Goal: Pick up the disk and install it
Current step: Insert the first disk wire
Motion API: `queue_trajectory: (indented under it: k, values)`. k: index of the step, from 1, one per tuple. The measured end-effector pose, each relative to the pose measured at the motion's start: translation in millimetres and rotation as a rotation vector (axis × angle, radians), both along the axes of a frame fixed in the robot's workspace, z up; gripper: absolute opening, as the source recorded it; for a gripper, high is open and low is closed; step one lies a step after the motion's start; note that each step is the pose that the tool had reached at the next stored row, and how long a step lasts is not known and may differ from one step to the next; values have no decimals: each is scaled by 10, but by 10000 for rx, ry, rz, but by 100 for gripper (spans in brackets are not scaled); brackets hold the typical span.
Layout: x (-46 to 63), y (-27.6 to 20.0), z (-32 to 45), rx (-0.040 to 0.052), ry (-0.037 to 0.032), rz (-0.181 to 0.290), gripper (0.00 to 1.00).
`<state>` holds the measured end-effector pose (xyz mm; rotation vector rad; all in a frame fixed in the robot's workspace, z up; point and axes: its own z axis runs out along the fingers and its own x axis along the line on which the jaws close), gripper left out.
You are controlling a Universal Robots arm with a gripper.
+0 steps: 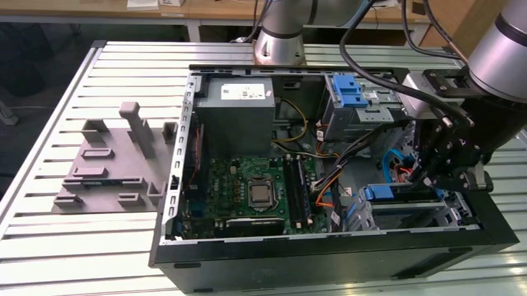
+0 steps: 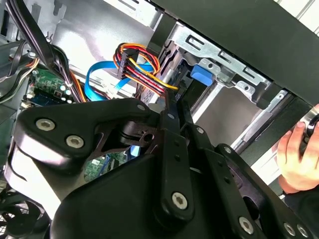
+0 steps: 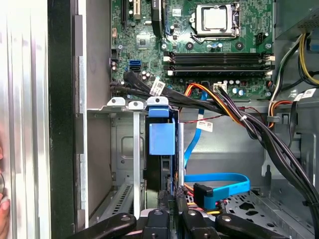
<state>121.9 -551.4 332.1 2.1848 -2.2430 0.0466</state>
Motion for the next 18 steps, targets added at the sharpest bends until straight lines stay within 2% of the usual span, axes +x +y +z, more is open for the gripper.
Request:
queue_trajectory:
  k: [10,12,13,18]
  values:
    - [0,0,-38,1,8,-1,16]
    - [0,0,-39,4,8,-1,18]
    - [0,0,-39,4,7,0,24]
    - [1,0,-15,1,8,1,24]
